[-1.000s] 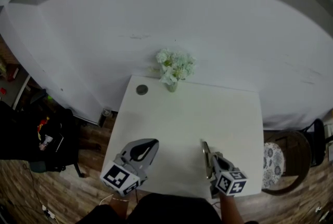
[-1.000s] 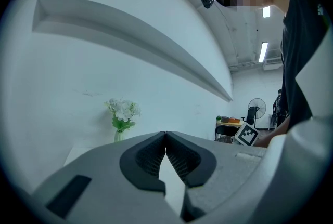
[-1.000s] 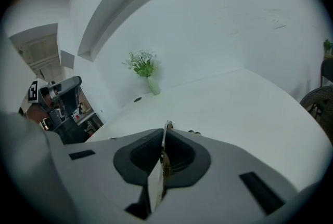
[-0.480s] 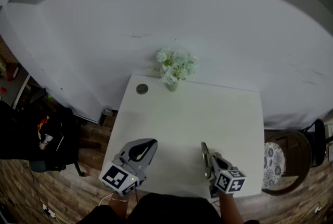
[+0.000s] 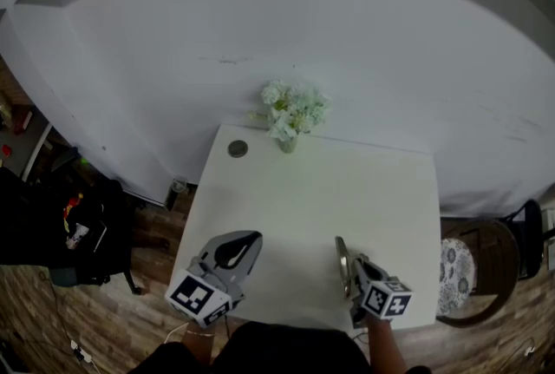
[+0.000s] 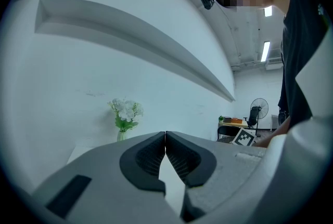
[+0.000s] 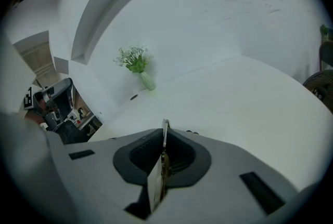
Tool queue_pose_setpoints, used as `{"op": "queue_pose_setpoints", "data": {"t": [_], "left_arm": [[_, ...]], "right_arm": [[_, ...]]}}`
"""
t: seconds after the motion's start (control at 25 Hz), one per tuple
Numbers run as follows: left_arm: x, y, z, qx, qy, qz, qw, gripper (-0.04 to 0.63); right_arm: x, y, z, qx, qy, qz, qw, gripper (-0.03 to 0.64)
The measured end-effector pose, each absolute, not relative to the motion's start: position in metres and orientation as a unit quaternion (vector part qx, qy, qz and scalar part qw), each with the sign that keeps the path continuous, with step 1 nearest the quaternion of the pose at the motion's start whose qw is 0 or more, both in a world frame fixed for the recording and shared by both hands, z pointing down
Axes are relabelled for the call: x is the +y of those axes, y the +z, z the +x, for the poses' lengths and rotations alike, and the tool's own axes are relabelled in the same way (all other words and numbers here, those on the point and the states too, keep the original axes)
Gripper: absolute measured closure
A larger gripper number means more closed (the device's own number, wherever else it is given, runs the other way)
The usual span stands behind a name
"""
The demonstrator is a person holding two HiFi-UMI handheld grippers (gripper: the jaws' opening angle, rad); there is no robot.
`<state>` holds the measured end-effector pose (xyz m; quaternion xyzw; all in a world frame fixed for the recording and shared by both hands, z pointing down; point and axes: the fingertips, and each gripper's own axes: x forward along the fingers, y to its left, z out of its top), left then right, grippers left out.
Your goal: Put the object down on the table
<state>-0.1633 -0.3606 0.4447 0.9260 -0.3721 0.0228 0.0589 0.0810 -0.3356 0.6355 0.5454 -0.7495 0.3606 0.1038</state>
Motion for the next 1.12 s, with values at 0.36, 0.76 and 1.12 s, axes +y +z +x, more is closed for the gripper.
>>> {"op": "queue_pose_setpoints", "data": {"t": [0.36,0.76,1.12], "left_arm": [[-0.355,0.444,-0.166,-0.374,0.022,0.925,0.057,0.595],[-0.343,0.442,-0.171,-0.38,0.024,0.923,0.059,0.595],[-0.335,0.439,-0.163,-0.371,0.024,0.927,0.049,0.595]], "right_arm": [[-0.337,0.641,0.086,-0.741,0.369,0.552,0.1,0.589],[-0.336,0.648,0.092,-0.733,0.361,0.565,0.115,0.557],[-0.331,0.632,0.117,-0.723,0.34,0.592,0.106,0.497]]}}
